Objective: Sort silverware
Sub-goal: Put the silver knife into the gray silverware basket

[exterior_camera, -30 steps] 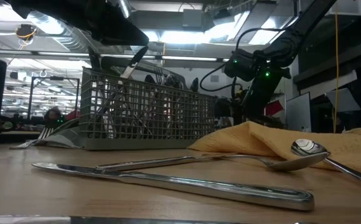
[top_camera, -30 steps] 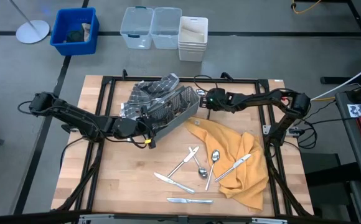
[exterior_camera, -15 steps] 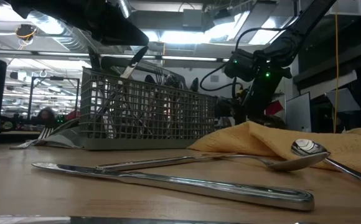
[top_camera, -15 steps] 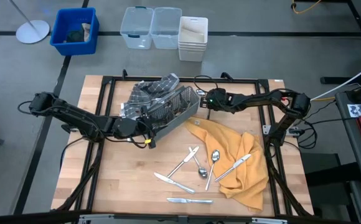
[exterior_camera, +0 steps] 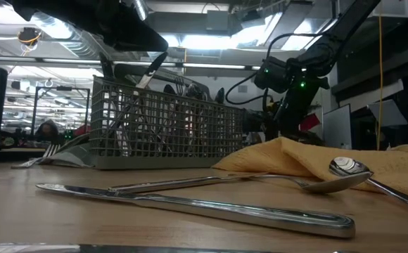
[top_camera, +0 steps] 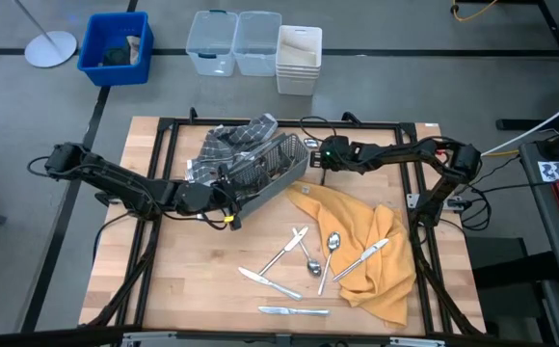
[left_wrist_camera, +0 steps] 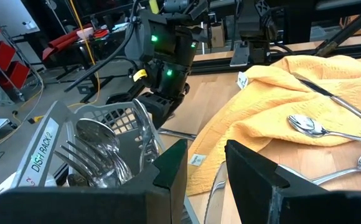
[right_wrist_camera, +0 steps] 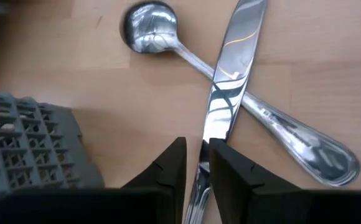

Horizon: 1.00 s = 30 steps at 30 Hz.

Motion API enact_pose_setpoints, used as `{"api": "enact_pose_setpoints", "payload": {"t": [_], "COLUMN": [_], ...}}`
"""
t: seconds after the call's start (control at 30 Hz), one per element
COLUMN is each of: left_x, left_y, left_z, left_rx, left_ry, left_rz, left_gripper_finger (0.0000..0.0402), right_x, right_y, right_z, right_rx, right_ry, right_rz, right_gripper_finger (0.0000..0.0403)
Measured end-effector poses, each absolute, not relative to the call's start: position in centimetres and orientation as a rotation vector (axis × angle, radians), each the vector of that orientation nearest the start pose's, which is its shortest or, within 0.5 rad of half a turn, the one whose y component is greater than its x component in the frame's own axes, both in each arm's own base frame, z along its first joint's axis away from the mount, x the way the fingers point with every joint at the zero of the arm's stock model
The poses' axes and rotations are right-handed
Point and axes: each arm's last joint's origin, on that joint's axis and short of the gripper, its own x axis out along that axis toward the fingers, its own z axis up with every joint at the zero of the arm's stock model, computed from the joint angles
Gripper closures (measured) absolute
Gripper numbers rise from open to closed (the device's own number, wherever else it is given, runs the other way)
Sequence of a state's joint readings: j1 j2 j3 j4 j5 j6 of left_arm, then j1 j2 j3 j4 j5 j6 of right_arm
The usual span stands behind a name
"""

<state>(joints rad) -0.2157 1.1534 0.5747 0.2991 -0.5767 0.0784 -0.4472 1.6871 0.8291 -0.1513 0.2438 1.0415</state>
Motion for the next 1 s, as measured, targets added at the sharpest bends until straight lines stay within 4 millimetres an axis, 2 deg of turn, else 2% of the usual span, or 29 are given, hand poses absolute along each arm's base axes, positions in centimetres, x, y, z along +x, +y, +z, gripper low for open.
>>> {"api": "enact_pose_setpoints", "payload": {"t": [1.0], "left_x": [23.7], "left_y": [-3.57], "left_z": [23.49], "left_rx": [0.189], "left_ry": [0.282], "left_rz": [0.349], "left_gripper_finger": [0.0302], "right_x": [27.09], "right_y": [-14.0], "right_z": [13.79], "right_rx": [0.959], "right_ry": [0.58], "right_rz": [-1.205], "right_gripper_finger": [0.0331]}}
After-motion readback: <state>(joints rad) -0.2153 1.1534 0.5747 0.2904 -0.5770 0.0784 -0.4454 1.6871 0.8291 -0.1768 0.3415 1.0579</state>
